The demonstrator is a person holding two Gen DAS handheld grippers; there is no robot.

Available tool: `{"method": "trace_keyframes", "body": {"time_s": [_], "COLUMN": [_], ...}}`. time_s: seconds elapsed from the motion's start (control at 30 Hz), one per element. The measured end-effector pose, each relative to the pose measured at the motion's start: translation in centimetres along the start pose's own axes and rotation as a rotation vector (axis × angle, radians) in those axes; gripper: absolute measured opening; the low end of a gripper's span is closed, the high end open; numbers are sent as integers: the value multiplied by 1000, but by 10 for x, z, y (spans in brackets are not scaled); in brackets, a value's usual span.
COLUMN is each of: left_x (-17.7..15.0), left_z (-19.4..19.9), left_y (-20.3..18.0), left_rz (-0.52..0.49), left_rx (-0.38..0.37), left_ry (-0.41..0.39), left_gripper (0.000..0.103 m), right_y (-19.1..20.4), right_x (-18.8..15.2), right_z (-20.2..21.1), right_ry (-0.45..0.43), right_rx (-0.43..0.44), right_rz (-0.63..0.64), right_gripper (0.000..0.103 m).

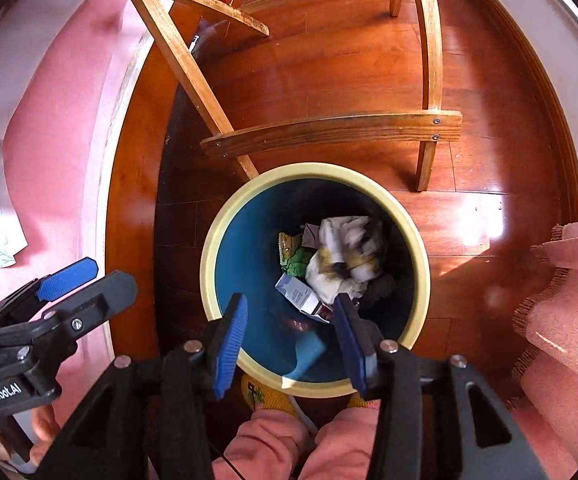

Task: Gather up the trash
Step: 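Open both grippers over the bin to drop the wrapper and tissue, then move both open tools back over the table toward the beige and red boxes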

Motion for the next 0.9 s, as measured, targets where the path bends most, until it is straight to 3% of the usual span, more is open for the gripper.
{"method": "trace_keyframes", "body": {"time_s": [0.33, 0.6, 0.9], "left_x": [-5, 8, 31], "left_z": [85, 198, 321], "left_y": [-9, -45, -90], "left_rz": [-12, -78, -196], "left_rx": [44, 22, -35], "left_ry": [-76, -181, -311], "left_gripper": [86, 86, 89], "right_y": [13, 35, 49], "right_x": [-6, -23, -28], "right_z": [76, 184, 307], "right_ry": [-55, -123, -279], "right_rx": [-12, -2, -11], "right_rz": [-39, -54, -84], "right_gripper": [45, 45, 45]}}
Point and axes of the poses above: each gripper's, at about its wrist camera, not at the fingertips, and z roughly against the way its jaws point, y to its left, x to its top, the point moved 7 cm from there along -z, roughly the way its jaws point, and after that the axes turned 10 degrees about -x, right-handed, at the moved point
